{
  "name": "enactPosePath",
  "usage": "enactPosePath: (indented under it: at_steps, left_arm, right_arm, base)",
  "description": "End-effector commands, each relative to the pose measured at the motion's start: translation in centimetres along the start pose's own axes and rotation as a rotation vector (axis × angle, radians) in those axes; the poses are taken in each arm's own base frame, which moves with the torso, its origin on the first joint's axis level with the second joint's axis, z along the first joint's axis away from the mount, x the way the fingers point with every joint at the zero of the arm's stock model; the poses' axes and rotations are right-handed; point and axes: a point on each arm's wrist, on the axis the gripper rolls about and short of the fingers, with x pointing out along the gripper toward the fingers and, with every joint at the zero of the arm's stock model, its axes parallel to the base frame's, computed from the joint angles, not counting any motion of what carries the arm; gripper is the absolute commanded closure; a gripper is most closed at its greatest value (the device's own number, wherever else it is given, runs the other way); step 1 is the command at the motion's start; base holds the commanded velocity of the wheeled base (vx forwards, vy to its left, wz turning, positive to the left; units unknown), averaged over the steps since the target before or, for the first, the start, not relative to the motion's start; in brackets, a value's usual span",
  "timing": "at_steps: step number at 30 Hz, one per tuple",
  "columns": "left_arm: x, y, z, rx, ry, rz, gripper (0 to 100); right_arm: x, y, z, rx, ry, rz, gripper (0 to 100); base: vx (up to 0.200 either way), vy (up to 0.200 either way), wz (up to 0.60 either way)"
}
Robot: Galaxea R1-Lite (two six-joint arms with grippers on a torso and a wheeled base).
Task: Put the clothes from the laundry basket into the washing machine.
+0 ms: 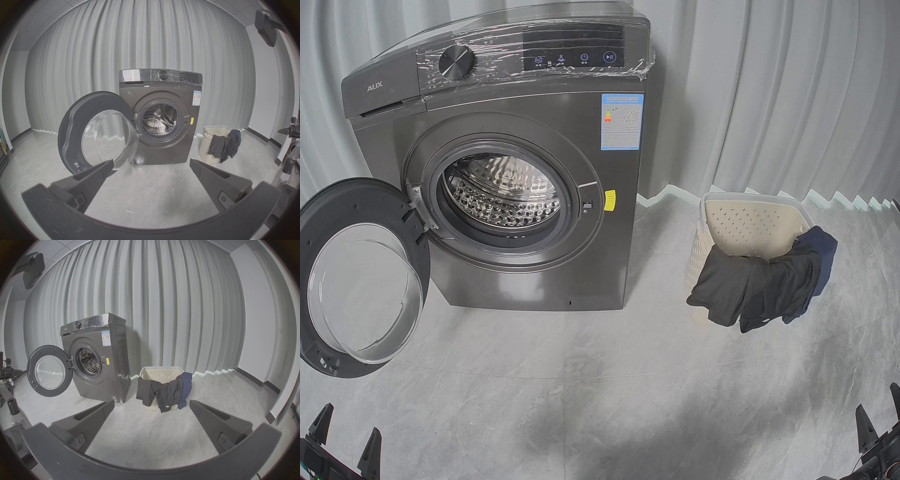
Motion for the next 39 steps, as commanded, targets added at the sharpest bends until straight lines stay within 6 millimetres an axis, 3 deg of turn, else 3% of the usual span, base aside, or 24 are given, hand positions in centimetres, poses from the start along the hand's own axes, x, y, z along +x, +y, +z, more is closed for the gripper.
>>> enactPosePath:
  at_steps: [1,14,39]
  left_arm:
    - [-0.02,0.00,-0.49,-0.002,-0.002,0.000,0]
    - [-0.01,0.00,-0.53,-0.002,0.000,-0.002,0]
    - [-0.01,0.00,-0.53,-0.002,0.000,-0.002,0]
  right_arm:
    - [0.03,0.00,-0.47,0.000,0.004,-0.001,0]
    - [0.03,0.00,-0.47,0.000,0.004,0.001,0]
    - [0.03,0.00,-0.47,0.000,0.004,-0.001,0]
  base:
    - [0.000,-0.200,0.00]
    - [0.000,-0.015,0.00]
    - [0.000,-0.192,0.00]
